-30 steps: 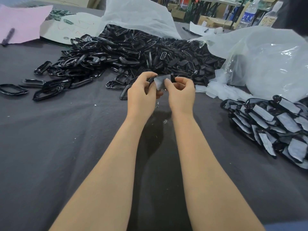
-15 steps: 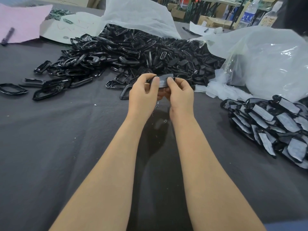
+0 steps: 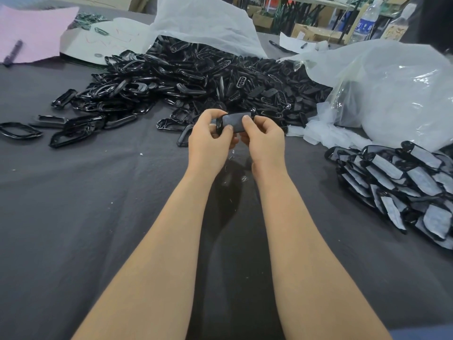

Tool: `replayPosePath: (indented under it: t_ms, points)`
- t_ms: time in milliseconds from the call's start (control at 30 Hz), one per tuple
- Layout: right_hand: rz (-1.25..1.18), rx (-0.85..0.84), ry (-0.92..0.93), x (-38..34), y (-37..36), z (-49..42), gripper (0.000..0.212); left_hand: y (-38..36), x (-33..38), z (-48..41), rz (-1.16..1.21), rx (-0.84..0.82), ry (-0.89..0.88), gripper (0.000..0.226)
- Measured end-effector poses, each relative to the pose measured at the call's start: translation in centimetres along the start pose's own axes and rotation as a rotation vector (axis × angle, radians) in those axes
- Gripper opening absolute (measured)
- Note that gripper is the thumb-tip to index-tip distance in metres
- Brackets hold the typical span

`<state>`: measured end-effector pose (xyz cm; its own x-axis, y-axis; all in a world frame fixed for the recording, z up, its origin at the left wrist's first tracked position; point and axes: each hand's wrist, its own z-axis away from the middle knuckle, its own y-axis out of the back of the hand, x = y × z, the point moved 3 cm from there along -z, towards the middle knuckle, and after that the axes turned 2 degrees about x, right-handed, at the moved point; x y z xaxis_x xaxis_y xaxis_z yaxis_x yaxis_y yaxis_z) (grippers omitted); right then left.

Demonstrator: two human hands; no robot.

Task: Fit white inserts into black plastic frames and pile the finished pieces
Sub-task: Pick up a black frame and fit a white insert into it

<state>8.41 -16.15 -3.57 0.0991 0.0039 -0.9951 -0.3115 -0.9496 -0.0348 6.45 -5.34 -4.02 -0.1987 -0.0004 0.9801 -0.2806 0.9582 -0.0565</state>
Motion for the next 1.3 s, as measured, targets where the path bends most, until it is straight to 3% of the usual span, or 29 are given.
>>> replayPosePath:
  t_ms: [167, 367, 700, 900, 1300]
  points:
    - [0.02, 0.008, 0.037, 0.16, -0.12, 0.04, 0.007, 0.06, -0.04, -0.12, 0.021, 0.0, 0.019, 0.027]
    - [-0.096, -0.037, -0.046, 0.14, 0.08, 0.15, 0.009, 0.23, 0.08, -0.09, 0.031, 0.002, 0.047, 0.028]
    - [0.056, 0.006, 0.104, -0.07, 0.37, -0.15, 0.006, 0.29, 0.51, 0.18, -0.028, -0.008, 0.001, 0.012]
    - [0.039, -0.023, 0.051, 0.04, 0.35, 0.02, 0.015, 0.38, 0.46, 0.13, -0.043, 0.039, 0.011, 0.011]
    - [0.081, -0.028, 0.07, 0.07, 0.15, -0.06, 0.003, 0.18, 0.9, 0.47, -0.124, 0.011, -0.073, 0.011]
